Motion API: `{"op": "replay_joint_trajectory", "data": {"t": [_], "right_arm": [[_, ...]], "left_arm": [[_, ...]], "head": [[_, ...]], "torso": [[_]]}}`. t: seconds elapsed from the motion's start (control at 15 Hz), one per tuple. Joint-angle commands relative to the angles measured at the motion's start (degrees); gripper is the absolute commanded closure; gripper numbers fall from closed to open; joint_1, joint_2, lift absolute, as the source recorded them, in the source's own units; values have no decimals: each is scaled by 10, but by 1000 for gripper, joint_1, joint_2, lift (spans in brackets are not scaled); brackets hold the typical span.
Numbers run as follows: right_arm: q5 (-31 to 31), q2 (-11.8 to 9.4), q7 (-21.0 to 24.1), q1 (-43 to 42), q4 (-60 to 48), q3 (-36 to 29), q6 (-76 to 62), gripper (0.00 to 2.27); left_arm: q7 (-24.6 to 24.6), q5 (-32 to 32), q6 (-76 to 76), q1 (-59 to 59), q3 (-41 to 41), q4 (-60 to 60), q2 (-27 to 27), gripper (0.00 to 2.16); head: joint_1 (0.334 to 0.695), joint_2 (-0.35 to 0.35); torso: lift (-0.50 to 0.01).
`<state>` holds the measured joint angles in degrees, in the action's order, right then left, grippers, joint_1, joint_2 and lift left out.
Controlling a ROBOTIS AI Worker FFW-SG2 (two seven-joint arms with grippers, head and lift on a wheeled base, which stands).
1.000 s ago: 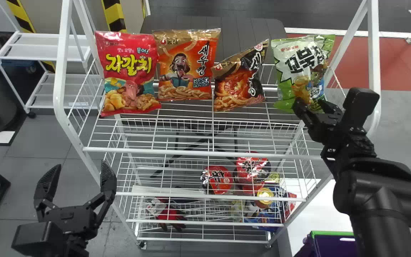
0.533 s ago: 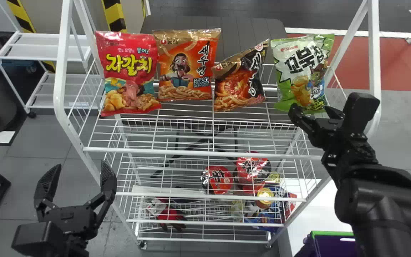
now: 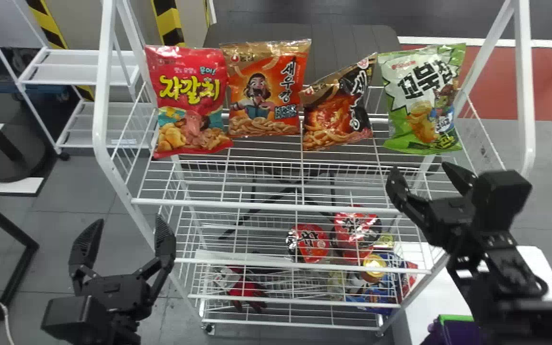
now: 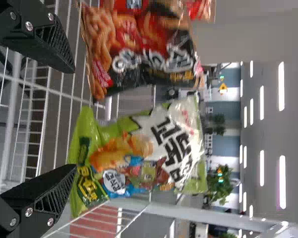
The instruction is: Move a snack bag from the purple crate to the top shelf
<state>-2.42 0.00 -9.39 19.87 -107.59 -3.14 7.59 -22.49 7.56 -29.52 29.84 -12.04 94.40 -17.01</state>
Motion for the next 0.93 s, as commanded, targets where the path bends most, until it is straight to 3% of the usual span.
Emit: {"op": "replay_joint_trajectory", "data": {"t": [0.0, 0.2, 0.47, 0.87], "right_arm": [[-19, 1, 0, 60, -20, 16, -94, 151], [-16, 1, 5, 104, -25, 14, -145, 140], [-7, 1, 46, 133, -22, 21, -152, 137], [-11, 1, 48, 140, -25, 52, -171, 144]], "left_arm": [[0, -2, 3, 2, -1, 3, 1, 130], [0, -11, 7, 7, -3, 7, 5, 130], [-1, -18, 19, 7, -4, 11, 6, 130], [-4, -23, 24, 17, -1, 25, 7, 130]], "head": [[695, 47], [695, 70], [695, 57], [695, 77]], "torso": [[1], [1], [1], [1]]}}
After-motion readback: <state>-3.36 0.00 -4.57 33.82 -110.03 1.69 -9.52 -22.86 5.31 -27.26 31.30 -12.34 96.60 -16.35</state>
